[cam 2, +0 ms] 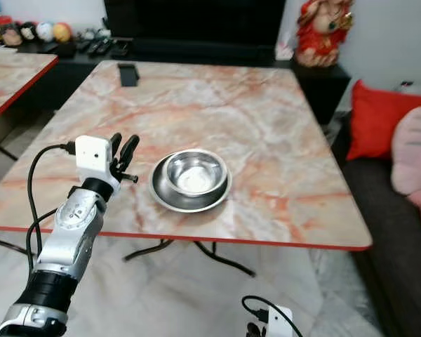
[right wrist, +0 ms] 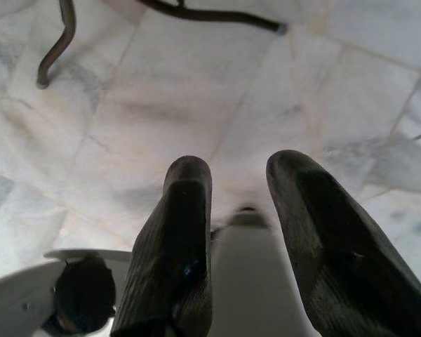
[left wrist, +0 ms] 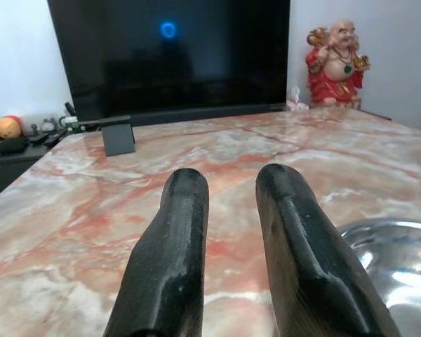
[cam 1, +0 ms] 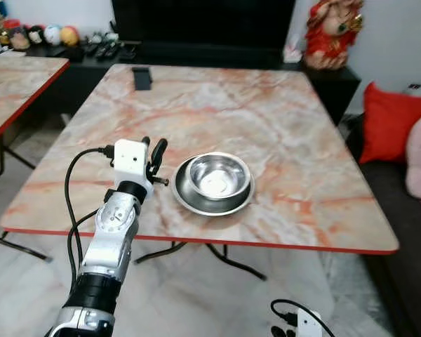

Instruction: Setting the table

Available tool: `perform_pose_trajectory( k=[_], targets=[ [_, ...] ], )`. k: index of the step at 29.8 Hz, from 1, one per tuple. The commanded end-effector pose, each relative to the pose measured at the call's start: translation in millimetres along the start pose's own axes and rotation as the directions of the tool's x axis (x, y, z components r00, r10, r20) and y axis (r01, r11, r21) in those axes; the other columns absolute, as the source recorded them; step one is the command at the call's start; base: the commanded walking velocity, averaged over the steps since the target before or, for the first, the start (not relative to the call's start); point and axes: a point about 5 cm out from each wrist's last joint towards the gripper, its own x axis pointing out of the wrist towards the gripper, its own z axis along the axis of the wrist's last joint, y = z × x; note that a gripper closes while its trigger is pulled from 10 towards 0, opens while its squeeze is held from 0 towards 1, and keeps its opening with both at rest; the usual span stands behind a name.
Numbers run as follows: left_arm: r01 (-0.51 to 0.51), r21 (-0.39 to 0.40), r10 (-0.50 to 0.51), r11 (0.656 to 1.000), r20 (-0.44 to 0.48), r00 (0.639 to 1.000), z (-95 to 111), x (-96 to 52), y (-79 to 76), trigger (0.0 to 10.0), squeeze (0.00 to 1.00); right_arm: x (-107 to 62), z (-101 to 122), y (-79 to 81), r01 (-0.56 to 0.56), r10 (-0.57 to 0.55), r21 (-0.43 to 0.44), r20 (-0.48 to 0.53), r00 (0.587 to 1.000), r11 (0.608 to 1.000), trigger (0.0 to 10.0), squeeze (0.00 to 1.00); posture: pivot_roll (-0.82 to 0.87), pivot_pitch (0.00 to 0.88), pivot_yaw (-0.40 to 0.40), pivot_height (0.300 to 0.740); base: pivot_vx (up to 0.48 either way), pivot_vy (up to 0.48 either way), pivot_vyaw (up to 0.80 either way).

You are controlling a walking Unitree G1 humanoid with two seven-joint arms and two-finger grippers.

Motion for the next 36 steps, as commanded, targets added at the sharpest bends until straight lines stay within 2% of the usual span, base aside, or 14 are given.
perform_pose_trajectory(
  k=[1,24,28,36],
  targets=[
    [0.018,-0.013,-0.018,1.000,0.011,1.000,2.5,3.2,-6.4,10.0,0.00,-1.2,0.1,-6.3,0.020,-0.020,0.002,0.001,1.000,1.000,10.0,0.00,0.06,0.000,-0.032,0.740,0.000,0.416,0.00],
    [-0.008,-0.028,0.009,1.000,0.018,1.000,3.1,0.7,-4.5,10.0,0.00,-1.8,-1.8,-5.9,0.010,-0.010,-0.008,-0.004,1.000,1.000,10.0,0.00,0.06,0.000,-0.032,0.740,0.000,0.477,0.00],
    [-0.008,-0.029,0.009,1.000,0.018,1.000,3.4,0.6,-5.5,10.0,0.00,-1.8,-0.9,-6.3,0.010,-0.010,-0.041,-0.002,1.000,0.999,10.0,0.00,0.06,0.000,-0.033,0.740,0.000,0.448,0.00],
    [-0.019,-0.028,0.019,0.999,0.016,1.000,3.9,1.2,-4.7,10.0,0.00,-1.7,-0.8,-6.7,0.012,-0.012,-0.033,-0.004,1.000,0.999,10.0,0.00,0.06,0.000,-0.034,0.740,0.000,0.480,0.34]
  ],
)
